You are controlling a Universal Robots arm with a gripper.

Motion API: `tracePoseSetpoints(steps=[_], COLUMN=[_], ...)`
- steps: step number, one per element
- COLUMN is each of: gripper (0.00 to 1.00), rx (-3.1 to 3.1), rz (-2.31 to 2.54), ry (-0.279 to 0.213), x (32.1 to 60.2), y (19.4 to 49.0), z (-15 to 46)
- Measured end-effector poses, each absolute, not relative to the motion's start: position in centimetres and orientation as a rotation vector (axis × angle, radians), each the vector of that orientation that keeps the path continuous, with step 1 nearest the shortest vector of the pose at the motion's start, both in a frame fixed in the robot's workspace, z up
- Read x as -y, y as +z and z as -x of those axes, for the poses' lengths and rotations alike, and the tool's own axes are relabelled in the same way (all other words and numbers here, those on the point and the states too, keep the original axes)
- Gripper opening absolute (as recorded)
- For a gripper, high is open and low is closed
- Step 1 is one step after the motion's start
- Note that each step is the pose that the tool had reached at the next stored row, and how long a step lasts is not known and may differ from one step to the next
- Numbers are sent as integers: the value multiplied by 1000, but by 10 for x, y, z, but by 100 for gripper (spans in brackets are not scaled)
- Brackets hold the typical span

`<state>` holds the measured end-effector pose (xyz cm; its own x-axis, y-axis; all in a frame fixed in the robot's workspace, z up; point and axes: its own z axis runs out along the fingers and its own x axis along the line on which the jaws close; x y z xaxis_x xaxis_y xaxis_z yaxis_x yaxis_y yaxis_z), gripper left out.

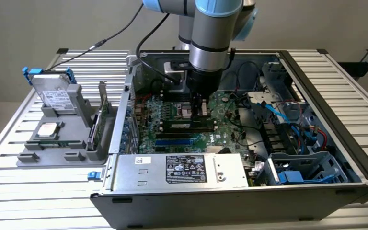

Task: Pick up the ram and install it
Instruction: 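Insert the ram into the slot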

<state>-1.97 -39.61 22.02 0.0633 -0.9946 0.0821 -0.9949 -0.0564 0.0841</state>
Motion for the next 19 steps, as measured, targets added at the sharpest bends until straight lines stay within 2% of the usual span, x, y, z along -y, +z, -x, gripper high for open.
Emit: tracePoseSetpoints(steps=[19], gripper=[14], rx=[2070], rz=[-2198], ry=[9], x=[393], y=[217], z=[19])
